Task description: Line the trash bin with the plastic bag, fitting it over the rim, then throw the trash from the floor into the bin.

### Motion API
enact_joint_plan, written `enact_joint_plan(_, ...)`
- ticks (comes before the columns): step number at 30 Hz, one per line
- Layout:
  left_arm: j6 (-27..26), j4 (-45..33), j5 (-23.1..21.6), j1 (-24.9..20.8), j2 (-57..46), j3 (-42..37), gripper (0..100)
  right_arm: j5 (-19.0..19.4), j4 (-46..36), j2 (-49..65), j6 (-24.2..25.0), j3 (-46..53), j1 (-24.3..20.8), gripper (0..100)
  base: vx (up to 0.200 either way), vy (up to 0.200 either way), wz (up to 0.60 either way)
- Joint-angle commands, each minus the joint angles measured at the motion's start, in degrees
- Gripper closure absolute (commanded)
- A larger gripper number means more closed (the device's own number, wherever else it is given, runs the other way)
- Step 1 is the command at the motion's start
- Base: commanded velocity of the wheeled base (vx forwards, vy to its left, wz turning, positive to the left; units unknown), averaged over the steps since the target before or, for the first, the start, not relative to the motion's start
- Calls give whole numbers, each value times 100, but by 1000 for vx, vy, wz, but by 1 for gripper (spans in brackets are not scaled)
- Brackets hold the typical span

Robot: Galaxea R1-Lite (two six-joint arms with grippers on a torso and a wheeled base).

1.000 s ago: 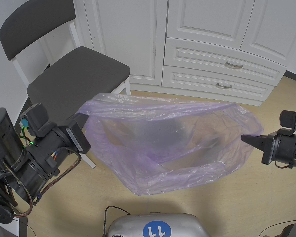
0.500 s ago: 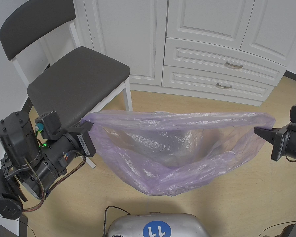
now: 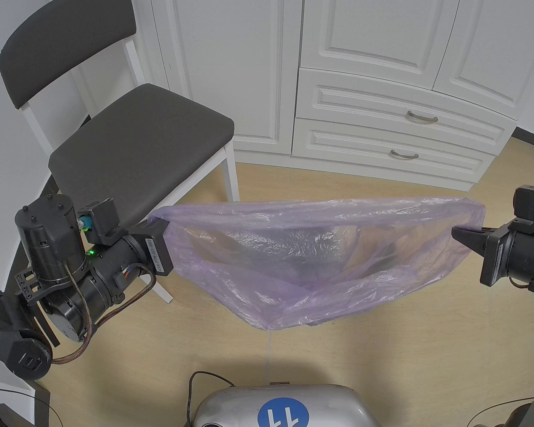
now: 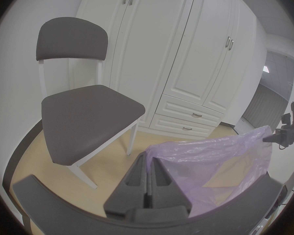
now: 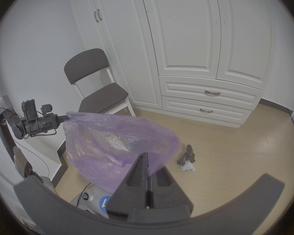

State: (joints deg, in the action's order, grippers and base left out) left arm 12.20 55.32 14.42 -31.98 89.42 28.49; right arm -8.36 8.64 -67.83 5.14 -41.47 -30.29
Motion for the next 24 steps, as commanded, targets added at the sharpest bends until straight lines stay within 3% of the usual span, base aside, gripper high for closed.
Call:
enact_joint_plan(1, 10, -4, 8, 60, 76, -45, 100, -16, 6, -20, 4, 60, 32, 100, 0, 0, 0)
enact_joint_plan(14, 72, 49, 8, 622, 454, 236, 100, 45, 190, -618, -5, -72, 797, 100, 0, 0, 0)
enact_joint_plan(24, 124, 58, -1, 745, 621, 394, 100, 45, 243, -767, -49, -72, 1105, 100, 0, 0, 0)
